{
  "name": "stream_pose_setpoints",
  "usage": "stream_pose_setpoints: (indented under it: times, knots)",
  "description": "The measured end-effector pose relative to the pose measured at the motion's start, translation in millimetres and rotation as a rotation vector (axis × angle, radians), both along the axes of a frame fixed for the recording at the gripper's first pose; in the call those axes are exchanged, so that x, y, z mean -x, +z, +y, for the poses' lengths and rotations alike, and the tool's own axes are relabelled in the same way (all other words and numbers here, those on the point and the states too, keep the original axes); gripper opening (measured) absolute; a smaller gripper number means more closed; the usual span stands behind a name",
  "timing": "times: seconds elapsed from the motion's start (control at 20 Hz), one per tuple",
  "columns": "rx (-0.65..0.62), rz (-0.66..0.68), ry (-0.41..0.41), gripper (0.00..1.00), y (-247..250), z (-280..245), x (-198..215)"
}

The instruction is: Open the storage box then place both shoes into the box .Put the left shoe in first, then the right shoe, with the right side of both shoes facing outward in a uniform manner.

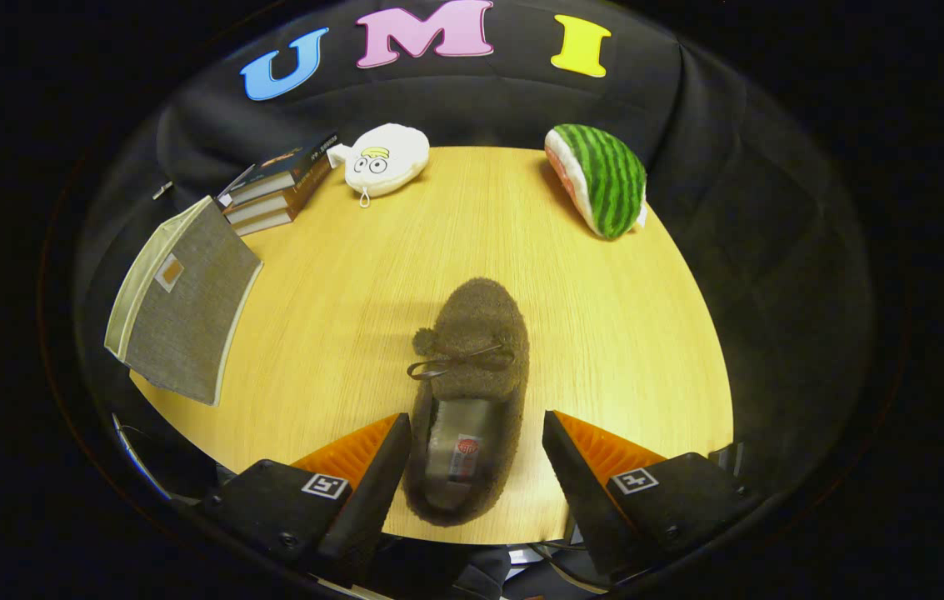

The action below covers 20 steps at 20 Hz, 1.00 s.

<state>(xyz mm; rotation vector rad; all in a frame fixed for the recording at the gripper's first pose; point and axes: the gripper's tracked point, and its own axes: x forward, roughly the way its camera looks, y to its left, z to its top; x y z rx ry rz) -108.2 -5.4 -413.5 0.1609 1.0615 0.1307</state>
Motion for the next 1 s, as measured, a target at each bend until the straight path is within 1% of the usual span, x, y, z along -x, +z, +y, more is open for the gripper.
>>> stream_pose_setpoints:
  times: [0.1, 0.15, 0.2, 0.25, 0.3, 0.45, 0.5, 0.55, 0.6, 0.7, 0.75, 0.8, 0.9, 0.95, 1.0]
  knots:
    - [-0.046, 0.021, -0.047, 0.95, -12, 8, -11]
    - [-0.049, 0.023, -0.078, 0.90, -18, 8, -18]
    - [-0.046, 0.024, -0.100, 0.86, -15, 11, -23]
    - [-0.042, 0.024, -0.108, 0.86, -18, 12, -29]
    - [-0.038, 0.026, -0.104, 0.83, -21, 13, -31]
    - [-0.022, 0.032, -0.074, 0.61, -23, 10, -30]
    - [-0.034, 0.032, -0.072, 0.61, -21, 9, -29]
    - [-0.036, 0.029, -0.071, 0.52, -20, 7, -28]
    - [-0.044, 0.028, -0.080, 0.50, -19, 5, -28]
    - [-0.033, 0.018, -0.134, 0.27, -16, -3, -29]
    - [-0.027, 0.022, -0.138, 0.16, -15, -6, -26]
    - [-0.022, 0.028, -0.131, 0.16, -19, -7, -25]
    - [-0.065, 0.052, -0.117, 0.15, -19, -1, -22]
    - [-0.090, 0.061, -0.121, 0.29, -15, 1, -22]
    - [-0.085, 0.059, -0.123, 0.43, -12, -4, -21]
